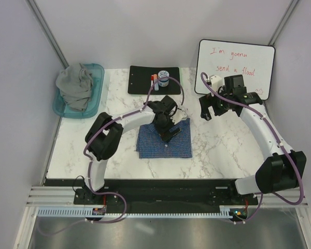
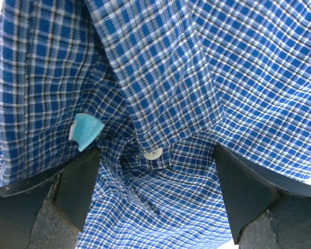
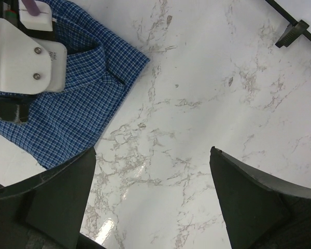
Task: Fold and stack the long sleeve shirts
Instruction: Neatly place the folded shirt to the corner
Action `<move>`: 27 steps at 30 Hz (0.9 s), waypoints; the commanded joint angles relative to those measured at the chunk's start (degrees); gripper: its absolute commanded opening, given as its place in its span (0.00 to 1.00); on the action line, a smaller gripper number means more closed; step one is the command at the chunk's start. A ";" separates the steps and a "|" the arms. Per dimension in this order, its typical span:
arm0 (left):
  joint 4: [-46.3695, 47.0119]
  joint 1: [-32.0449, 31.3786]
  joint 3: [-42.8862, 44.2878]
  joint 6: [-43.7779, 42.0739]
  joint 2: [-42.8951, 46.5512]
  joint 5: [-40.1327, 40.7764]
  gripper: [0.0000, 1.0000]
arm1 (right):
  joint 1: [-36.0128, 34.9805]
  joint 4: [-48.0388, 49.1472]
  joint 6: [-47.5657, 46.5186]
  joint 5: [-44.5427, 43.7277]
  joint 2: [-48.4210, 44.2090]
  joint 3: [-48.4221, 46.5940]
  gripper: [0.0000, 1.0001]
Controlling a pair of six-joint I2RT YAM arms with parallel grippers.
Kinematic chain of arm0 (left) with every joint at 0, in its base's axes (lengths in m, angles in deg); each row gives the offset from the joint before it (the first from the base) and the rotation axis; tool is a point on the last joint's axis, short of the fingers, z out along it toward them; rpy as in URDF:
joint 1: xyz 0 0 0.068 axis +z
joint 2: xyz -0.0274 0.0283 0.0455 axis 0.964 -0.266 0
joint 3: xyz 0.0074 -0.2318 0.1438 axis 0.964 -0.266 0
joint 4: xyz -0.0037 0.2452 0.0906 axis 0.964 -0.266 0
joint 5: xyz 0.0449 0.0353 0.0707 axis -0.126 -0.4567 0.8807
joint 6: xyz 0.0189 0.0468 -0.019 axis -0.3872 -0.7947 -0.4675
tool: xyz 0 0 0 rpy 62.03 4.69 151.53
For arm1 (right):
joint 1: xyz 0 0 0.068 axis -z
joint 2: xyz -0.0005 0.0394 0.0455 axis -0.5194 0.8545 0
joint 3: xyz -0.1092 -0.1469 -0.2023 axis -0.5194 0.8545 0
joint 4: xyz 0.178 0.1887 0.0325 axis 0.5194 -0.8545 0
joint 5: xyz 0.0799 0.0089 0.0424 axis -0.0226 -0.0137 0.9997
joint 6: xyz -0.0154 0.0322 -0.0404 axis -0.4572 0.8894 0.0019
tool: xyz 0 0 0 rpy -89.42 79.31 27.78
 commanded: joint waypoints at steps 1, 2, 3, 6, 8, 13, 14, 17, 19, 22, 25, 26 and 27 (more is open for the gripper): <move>-5.69 6.03 -9.29 -7.70 0.80 -2.03 0.98 | 0.49 -0.31 0.02 -0.53 -0.33 -0.16 0.98; -6.13 7.17 -11.41 -8.75 2.38 -2.73 0.98 | 0.49 -0.66 -0.33 -0.54 -0.24 -0.51 0.98; -6.39 8.75 -13.70 -11.81 5.62 -3.00 0.98 | 0.58 -1.19 -0.51 -0.63 -0.15 -0.86 0.98; -7.09 12.96 -22.66 -16.56 11.78 -2.12 0.98 | 0.66 -2.41 -1.12 -0.89 0.55 -2.44 0.98; -7.54 16.13 -27.59 -18.42 13.81 -0.98 0.98 | 0.49 -2.95 -1.30 -0.98 1.34 -3.67 0.98; -7.98 26.51 -37.42 -28.17 21.63 0.95 0.98 | 0.66 -3.74 -0.68 -0.80 2.31 -5.52 0.98; -8.06 29.48 -38.67 -31.93 22.43 1.57 0.98 | 0.66 -4.09 -0.60 -0.45 2.74 -5.87 0.98; -5.88 36.33 -43.50 -41.06 24.28 5.50 0.98 | 0.66 -4.79 0.28 -0.28 3.62 -7.02 0.98; -5.51 40.21 -44.57 -45.22 23.50 6.31 0.98 | 0.66 -5.06 0.81 -0.27 4.24 -8.07 0.98; -5.43 47.34 -43.60 -51.72 22.09 6.93 0.98 | 0.67 -5.76 1.16 -0.19 4.94 -9.13 0.98; -4.02 52.96 -42.11 -57.96 20.25 7.99 0.98 | 0.75 -6.11 1.34 -0.54 5.47 -9.92 0.98; -4.02 55.33 -41.50 -60.33 18.50 7.99 0.98 | 0.67 -6.20 1.51 -0.63 5.56 -10.01 0.98; -3.67 56.39 -40.01 -60.61 17.26 9.55 0.98 | 0.66 -6.37 1.51 -0.63 5.73 -10.27 0.98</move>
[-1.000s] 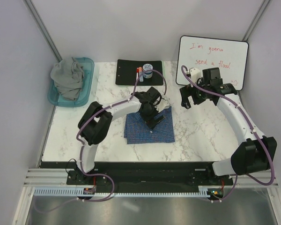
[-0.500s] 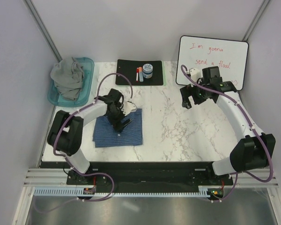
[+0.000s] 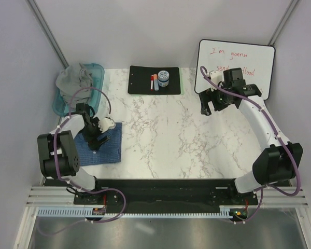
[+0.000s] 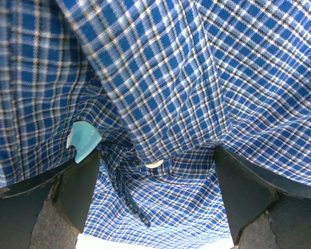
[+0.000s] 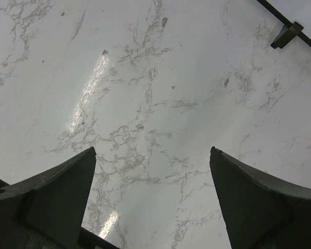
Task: Fold and stack the long sleeve shirts
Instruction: Neatly place the folded shirt to the corner
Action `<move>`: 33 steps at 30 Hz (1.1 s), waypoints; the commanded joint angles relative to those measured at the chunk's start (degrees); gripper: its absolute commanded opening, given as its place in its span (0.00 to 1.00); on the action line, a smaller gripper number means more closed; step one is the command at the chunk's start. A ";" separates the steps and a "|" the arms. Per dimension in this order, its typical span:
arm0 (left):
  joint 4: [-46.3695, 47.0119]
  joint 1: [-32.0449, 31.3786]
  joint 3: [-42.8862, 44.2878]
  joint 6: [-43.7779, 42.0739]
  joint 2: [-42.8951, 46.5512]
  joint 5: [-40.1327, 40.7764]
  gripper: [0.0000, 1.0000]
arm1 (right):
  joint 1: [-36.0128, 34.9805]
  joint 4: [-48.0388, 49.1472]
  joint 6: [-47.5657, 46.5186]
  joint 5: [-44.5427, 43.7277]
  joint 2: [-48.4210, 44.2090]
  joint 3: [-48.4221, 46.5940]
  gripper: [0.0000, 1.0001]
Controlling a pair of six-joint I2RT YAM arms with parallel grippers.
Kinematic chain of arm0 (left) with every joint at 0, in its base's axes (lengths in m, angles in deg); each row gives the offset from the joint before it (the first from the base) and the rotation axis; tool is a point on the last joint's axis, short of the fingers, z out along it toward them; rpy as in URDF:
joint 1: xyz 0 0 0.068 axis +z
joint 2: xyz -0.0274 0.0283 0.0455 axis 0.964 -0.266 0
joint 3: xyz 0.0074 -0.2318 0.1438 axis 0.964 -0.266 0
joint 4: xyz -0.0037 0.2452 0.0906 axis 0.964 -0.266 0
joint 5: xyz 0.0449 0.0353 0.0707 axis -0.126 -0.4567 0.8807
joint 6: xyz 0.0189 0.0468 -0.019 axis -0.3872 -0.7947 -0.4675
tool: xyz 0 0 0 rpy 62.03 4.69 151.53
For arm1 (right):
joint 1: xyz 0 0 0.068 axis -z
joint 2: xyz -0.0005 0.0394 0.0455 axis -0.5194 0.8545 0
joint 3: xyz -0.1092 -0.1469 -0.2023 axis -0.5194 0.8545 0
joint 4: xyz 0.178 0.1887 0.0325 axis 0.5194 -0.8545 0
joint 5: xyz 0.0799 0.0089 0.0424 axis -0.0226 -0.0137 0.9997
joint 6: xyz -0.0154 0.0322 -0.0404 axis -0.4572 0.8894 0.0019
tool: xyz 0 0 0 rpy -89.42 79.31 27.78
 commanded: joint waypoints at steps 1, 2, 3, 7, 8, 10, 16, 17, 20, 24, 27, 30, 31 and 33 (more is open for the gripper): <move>-1.50 7.51 -2.21 -14.08 -10.74 10.33 0.98 | 0.14 -1.41 1.23 -0.47 0.90 -3.10 0.98; -1.85 9.08 -1.86 -16.17 -11.45 10.16 0.98 | 0.14 -1.68 1.32 -0.74 1.08 -3.28 0.98; -1.51 9.71 -2.63 -17.59 -11.28 10.51 0.98 | 0.14 -1.77 1.32 -0.91 1.17 -3.63 0.98; -0.80 11.82 -2.56 -20.67 -12.07 11.03 0.98 | 0.14 -2.03 1.58 -1.27 1.70 -4.16 0.98; -0.63 12.61 -2.21 -20.76 -12.42 10.95 0.98 | 0.14 -2.12 1.67 -1.09 1.87 -4.16 0.98; -0.89 13.23 -0.97 -21.20 -13.04 10.77 0.99 | 0.23 -2.21 2.11 -0.83 2.31 -4.51 0.98; -2.73 13.06 2.79 -20.60 -8.40 10.07 1.00 | 0.23 -2.82 1.85 -0.39 2.58 -6.00 0.98; -6.91 12.44 4.63 -17.98 -7.51 9.20 0.99 | 0.05 -2.82 1.84 -0.30 2.58 -6.18 0.98; -19.29 10.60 15.96 -12.08 -3.73 1.85 1.00 | 0.14 -2.91 2.02 0.75 2.66 -7.58 0.98; -31.02 6.21 35.26 -4.00 0.05 -6.52 0.99 | 0.14 -2.91 2.64 3.04 2.75 -10.13 0.98; -31.66 1.38 47.31 9.08 0.15 -10.31 0.99 | 0.14 -2.65 3.25 3.92 2.58 -11.71 0.98; -29.03 -1.44 58.48 25.78 -0.90 -15.93 1.00 | 0.14 -2.29 3.86 4.62 2.14 -12.51 0.98; -27.45 -2.32 59.83 33.82 -0.82 -17.42 0.99 | 0.14 -1.68 4.04 4.62 1.35 -12.33 0.98; -23.94 -5.83 60.47 40.55 0.23 -17.18 1.00 | 0.14 -1.42 4.92 4.80 0.56 -11.20 0.98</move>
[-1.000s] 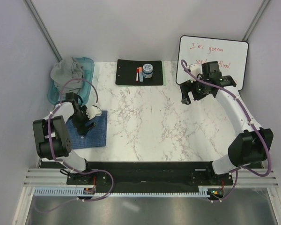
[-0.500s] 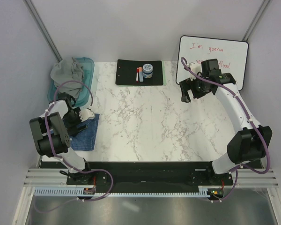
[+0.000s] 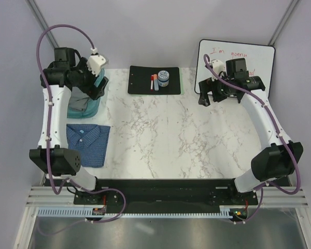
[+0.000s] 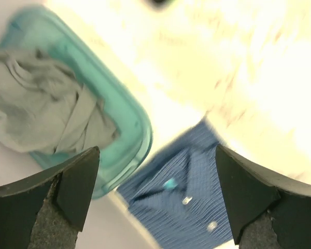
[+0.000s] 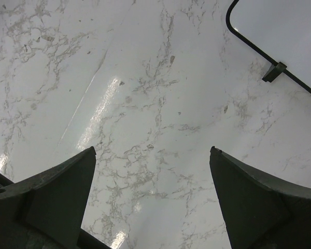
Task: Fold and stack the long sleeve shirts
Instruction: Neatly place the folded shirt to the corner
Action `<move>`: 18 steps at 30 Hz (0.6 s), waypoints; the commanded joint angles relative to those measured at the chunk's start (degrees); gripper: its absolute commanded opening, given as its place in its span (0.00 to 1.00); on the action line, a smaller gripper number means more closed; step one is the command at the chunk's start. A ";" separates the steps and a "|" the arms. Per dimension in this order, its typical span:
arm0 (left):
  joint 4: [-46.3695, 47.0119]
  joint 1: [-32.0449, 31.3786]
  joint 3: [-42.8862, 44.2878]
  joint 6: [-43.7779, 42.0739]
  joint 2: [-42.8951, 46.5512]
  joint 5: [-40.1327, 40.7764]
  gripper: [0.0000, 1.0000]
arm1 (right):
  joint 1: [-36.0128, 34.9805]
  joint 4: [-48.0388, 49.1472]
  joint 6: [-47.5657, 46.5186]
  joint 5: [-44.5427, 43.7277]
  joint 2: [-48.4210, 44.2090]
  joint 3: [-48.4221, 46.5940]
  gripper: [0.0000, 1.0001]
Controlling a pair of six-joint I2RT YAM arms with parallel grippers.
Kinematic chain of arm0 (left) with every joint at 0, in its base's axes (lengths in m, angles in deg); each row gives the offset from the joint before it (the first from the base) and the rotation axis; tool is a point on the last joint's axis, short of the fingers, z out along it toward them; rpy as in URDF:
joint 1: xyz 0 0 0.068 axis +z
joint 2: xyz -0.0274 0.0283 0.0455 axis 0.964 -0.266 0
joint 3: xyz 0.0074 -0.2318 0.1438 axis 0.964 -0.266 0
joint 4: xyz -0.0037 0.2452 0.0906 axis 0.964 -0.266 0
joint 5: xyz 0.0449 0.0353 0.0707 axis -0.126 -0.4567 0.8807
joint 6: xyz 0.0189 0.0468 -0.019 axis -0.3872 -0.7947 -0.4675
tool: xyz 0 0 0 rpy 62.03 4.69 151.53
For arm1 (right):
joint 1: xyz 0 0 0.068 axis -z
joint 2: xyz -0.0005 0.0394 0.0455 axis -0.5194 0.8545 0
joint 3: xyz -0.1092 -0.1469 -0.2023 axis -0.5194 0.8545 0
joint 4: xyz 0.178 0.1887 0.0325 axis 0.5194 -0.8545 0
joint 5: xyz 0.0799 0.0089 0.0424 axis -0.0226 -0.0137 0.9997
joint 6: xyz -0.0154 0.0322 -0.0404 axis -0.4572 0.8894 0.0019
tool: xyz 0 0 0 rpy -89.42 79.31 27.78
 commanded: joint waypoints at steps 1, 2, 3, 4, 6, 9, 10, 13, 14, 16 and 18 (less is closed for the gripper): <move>4.89 -5.68 3.20 30.37 3.18 -5.73 1.00 | 0.14 1.34 2.43 1.67 -3.16 -0.33 0.98; 7.45 -8.31 -0.46 32.95 4.06 -4.41 1.00 | 0.14 1.69 2.60 1.85 -3.69 0.64 0.98; 9.91 -9.82 -3.11 34.98 4.94 -2.83 1.00 | 0.14 2.13 2.87 1.85 -4.22 2.99 0.98; 14.46 -11.22 -6.01 37.96 7.03 -1.34 1.00 | 0.14 3.09 3.13 1.76 -5.53 4.50 0.98; 17.83 -15.27 -14.62 39.30 8.46 3.14 0.99 | 0.14 4.50 3.40 1.59 -7.37 9.59 0.98; 20.31 -18.53 -23.68 41.33 9.34 6.84 0.99 | 0.14 7.40 2.87 1.15 -10.27 17.41 0.98; 21.18 -19.58 -25.88 41.76 9.69 8.50 0.99 | 0.14 8.19 2.61 0.97 -11.07 19.17 0.98; 23.29 -20.55 -34.32 41.42 12.31 7.82 0.99 | 0.14 9.69 2.26 1.32 -13.71 24.98 0.98; 24.43 -20.64 -37.47 41.07 13.11 7.03 0.99 | 0.05 10.04 2.25 1.06 -14.32 26.64 0.98; 25.40 -20.73 -40.47 41.59 14.61 6.50 0.99 | 0.14 10.83 2.34 0.62 -15.64 27.62 0.98; 25.85 -20.73 -41.28 42.81 16.54 6.67 0.99 | 0.14 11.10 2.43 0.44 -16.17 27.89 0.98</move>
